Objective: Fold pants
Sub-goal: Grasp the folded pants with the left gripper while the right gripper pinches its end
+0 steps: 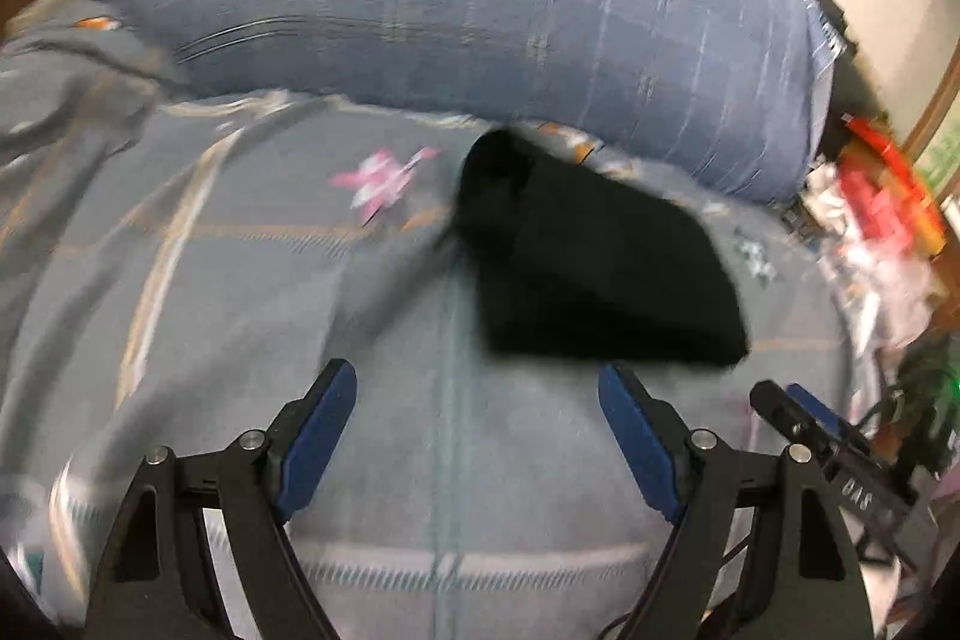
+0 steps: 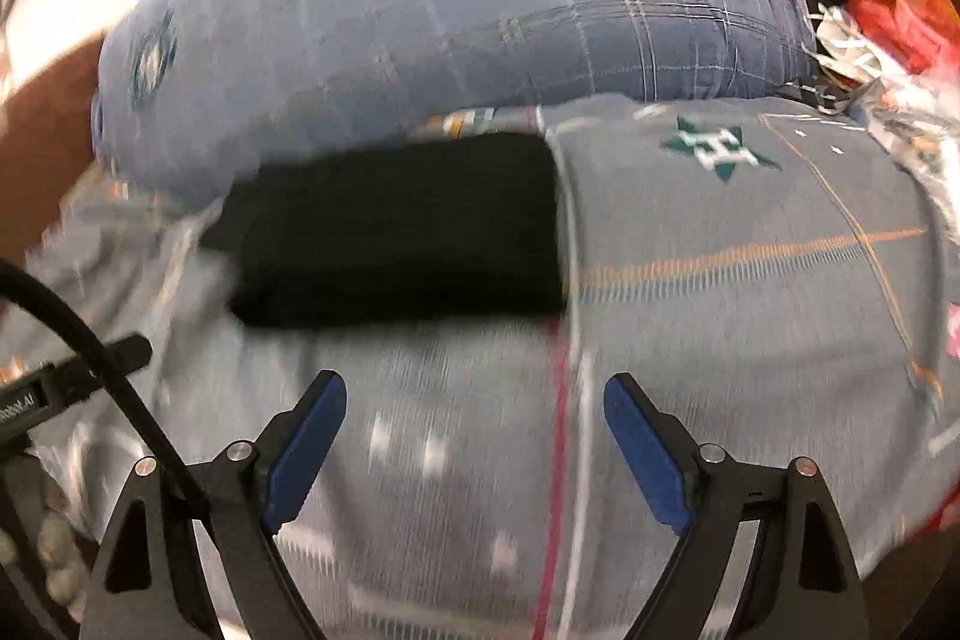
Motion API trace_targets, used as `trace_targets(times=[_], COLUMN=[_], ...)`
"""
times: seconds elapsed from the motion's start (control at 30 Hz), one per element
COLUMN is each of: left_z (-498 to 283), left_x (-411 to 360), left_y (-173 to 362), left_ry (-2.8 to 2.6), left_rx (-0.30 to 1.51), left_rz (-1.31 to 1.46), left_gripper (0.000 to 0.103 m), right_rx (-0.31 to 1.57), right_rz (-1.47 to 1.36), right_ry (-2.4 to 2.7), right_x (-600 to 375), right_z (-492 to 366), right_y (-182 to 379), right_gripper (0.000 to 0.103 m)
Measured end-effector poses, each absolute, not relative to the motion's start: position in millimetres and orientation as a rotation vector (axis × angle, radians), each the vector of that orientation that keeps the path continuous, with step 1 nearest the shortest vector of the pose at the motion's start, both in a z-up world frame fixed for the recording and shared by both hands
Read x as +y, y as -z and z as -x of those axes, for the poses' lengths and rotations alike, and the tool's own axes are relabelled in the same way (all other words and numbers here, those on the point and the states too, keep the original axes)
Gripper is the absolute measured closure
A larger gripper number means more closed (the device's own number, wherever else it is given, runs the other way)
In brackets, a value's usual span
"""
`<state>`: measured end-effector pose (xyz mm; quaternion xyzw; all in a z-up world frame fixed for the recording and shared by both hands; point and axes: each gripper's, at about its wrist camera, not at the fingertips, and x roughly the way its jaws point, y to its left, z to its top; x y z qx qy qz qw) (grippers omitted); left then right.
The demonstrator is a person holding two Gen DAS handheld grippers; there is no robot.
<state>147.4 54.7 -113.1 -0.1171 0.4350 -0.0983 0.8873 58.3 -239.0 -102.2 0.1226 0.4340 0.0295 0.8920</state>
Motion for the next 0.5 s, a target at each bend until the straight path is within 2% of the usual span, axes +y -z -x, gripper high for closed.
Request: trace_targets(times=[0.13, 0.33, 0.43, 0.47, 0.5], left_z=[-205, -262, -273, -272, -270], left_x=[45, 43, 32, 29, 27], left_y=[123, 155, 170, 172, 169], left_ry=[0.262, 0.398, 0.421, 0.433, 0.432], left_rx=[0.955, 1.074, 1.13, 1.133, 1.124], left_rz=[0.23, 0.414, 0.433, 0.45, 0.453], left_gripper=[0.021, 0.02, 0.018, 0.023, 0.029], right_rx=[0.885, 0.981, 1.026, 1.042, 1.042], right_rz=[-0.368, -0.471, -0.549, -0.578, -0.575], right_ry=[-0.121, -0.153, -0.203, -0.22, -0.208], right_x=[-269, -287, -288, -287, -285], right_z=[-113, -185, -205, -209, -210], right_y=[100, 131, 148, 153, 153], right_gripper=[0.012, 0.014, 0.025, 0.037, 0.043])
